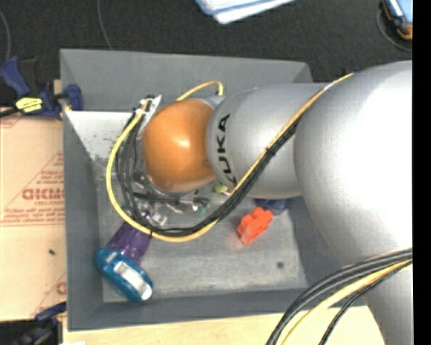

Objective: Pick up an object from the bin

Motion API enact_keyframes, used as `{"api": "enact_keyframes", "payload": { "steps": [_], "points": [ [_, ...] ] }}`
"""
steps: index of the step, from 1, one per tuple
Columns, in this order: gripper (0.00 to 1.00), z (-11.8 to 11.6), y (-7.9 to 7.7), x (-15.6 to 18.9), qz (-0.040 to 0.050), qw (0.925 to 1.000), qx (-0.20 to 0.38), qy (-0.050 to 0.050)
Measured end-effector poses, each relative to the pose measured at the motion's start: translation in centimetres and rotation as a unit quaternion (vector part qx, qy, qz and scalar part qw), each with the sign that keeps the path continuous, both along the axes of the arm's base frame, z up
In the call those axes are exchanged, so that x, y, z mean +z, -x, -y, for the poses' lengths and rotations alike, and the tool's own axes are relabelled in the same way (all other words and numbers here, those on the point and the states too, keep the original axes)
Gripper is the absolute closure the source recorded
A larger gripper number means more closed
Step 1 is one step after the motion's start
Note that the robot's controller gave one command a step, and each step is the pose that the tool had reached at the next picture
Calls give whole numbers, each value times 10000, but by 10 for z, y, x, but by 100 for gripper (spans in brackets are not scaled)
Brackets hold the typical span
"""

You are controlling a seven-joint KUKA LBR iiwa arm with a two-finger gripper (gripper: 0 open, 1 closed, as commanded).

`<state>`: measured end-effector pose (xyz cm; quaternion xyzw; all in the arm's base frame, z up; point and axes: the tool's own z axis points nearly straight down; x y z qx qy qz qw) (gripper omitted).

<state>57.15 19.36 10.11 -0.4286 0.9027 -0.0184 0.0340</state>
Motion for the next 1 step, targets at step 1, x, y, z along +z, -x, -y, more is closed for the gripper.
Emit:
{"api": "enact_keyframes", "payload": {
  "steps": [1],
  "points": [
    [100,-5,-3,44,-14,10000,-9,-26]
  ]
}}
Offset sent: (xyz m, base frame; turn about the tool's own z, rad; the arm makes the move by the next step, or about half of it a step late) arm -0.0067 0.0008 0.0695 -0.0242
